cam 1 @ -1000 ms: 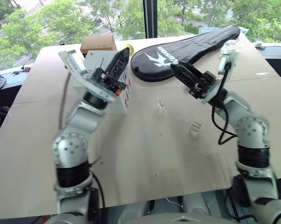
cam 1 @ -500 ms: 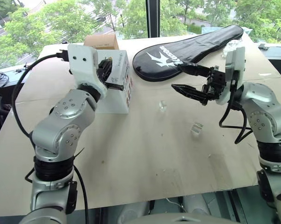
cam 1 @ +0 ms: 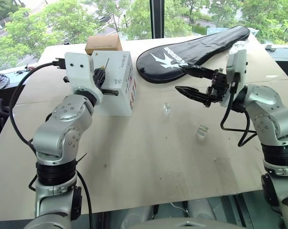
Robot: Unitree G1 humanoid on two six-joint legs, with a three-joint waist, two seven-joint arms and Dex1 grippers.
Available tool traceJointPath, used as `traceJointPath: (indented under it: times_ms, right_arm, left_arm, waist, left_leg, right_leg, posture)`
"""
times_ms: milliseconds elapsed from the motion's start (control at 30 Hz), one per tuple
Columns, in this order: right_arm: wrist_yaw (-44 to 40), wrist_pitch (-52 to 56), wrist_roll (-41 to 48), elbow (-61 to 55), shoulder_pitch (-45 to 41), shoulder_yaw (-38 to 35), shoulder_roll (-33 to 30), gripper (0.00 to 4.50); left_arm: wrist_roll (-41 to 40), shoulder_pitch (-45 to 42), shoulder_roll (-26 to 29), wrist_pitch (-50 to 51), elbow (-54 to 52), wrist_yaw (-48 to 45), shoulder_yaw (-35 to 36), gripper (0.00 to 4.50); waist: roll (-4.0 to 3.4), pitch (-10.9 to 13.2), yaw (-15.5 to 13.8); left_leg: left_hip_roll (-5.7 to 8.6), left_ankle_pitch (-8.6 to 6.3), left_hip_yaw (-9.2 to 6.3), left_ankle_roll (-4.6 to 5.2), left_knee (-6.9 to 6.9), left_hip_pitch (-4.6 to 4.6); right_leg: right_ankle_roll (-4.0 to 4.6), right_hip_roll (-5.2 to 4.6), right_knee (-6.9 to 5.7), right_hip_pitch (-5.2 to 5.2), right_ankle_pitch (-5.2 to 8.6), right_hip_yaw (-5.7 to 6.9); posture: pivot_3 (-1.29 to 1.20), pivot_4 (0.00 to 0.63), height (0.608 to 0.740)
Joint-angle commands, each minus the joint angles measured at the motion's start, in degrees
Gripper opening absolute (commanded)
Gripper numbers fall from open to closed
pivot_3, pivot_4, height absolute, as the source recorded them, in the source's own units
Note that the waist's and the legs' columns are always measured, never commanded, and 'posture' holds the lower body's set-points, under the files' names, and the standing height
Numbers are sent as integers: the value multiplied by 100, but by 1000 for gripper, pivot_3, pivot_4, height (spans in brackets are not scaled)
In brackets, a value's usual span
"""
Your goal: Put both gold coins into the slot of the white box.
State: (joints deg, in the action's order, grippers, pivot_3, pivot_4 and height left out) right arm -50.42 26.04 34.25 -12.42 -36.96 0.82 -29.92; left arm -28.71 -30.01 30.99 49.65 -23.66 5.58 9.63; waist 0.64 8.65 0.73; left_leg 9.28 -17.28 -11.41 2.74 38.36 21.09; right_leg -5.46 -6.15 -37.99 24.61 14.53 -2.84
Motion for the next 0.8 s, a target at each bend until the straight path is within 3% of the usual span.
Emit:
traceJointPath:
  times_ms: [33,533,633,800]
  right_arm:
    - [43,13,44,-161,-82,-121,15,3282]
    - [92,-29,10,-82,-114,-210,-4,3282]
    - [91,-42,9,-81,-108,-223,5,3349]
    - [140,-9,56,-109,-45,-285,32,3349]
  left_arm:
    - [117,-104,-183,185,103,-1,115,0]
    - [638,-35,-509,444,150,-8,253,0]
    - [664,-47,-559,456,125,-65,247,829]
    - [792,-182,-758,-303,70,-255,361,3132]
  waist:
    - [1,-1,-1]
    - [1,-4,22]
    - [1,-4,11]
    - [2,-4,-15]
  left_leg:
    - [0,0,0,0,0,0]
    - [-2,0,6,0,4,-7]
    - [-2,0,6,0,4,-7]
    - [-1,0,4,0,7,-3]
  right_leg:
    - [0,0,0,0,0,0]
    - [3,1,-10,0,-3,-6]
    - [3,1,-10,-1,-3,-6]
    - [3,1,-8,-2,-4,-2]
  posture:
    - [0,150,740]
    - [0,150,740]
    - [0,150,740]
    - [0,150,740]
